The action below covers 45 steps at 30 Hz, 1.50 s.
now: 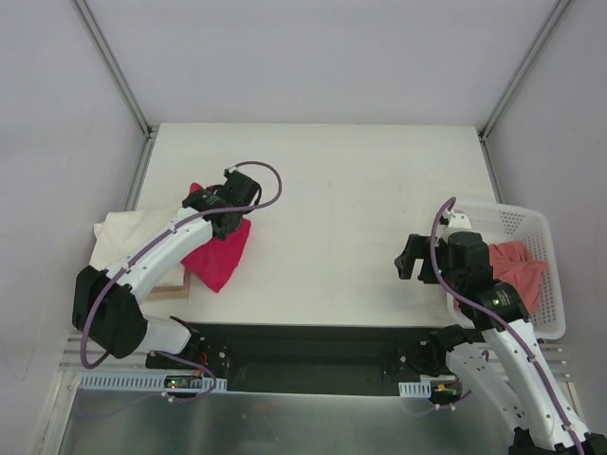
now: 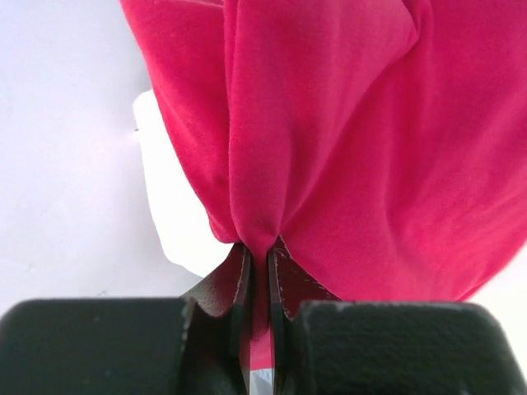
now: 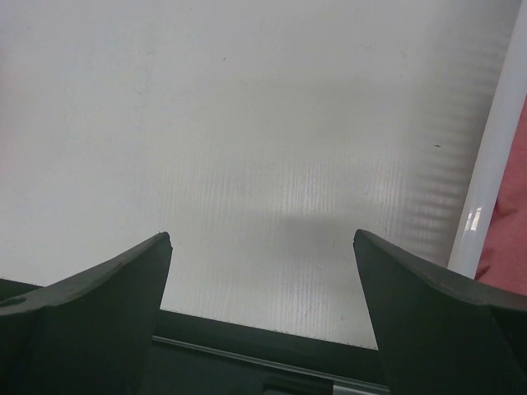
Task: Fold and stack the t-shirts
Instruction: Put the neatly folded tshirt into the corner of the board with the left arm
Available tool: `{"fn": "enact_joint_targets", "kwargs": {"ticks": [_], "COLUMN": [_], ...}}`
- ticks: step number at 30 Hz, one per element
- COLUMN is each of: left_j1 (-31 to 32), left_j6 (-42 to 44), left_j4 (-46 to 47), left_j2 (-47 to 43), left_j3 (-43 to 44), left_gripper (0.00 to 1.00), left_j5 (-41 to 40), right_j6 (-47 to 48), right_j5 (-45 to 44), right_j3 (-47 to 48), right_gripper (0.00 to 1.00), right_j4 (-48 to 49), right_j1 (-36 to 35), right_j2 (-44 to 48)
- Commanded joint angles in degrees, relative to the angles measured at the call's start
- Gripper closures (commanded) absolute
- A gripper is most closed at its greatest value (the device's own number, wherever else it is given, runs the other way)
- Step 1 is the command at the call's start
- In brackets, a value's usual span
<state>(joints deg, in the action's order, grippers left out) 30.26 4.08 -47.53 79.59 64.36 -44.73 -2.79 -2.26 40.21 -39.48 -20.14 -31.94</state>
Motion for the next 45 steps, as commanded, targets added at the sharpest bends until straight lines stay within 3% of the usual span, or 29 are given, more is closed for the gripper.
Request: {"fn": "enact_joint_targets", "kwargs": {"ticks": [1,15,21,27,32,39,43,45], "left_j1": [-1.25,-3.63,-6.52,-12.76,-18.12,-27.26,-28.24,-29.2], "left_j6": [2.78,2.25,0.76,-1.53,0.32,-0.38,-0.47,-1.35], "left_j4": [-3.8,-12.85,-16.37,-14.62,-3.99,-2.31,-1.25,-0.99], "left_j2": [-6.54,-11.56,-12.35,-14.64,-14.73,-8.32,-3.66,-1.82], "left_j3": [4.63,16.14,21.77,13.88,1.92,6.13,5.52,5.95], "left_gripper": [1.0,1.0,1.0,1.0,1.0,1.0,1.0,0.95], "left_j5": [-5.54,-9.41,-5.64,-3.26,-2.46,-1.15,-4.65,-5.36], "right_j6": [-0.73,-0.99,-1.17,-1.26,-1.26,-1.26,-1.43,-1.43], "right_j5": [-1.08,-3.01,-3.27,-3.45,-2.92,-2.75,-2.57,-2.31], "right_j3": [-0.3,-0.48,-0.48,-0.57,-0.65,-0.83,-0.92,-1.01], "right_gripper": [0.03,0.03,0.03,0.03,0.03,0.03,0.03,0.03], "right_j4": [1.52,1.25,1.17,1.16,1.25,1.34,1.34,1.34], "right_j1": [-0.07,-0.07,-0.07,-0.16,-0.07,-0.07,-0.07,-0.07], "right_j2": [0.74,0.57,0.57,0.65,0.39,0.92,1.18,1.36]}}
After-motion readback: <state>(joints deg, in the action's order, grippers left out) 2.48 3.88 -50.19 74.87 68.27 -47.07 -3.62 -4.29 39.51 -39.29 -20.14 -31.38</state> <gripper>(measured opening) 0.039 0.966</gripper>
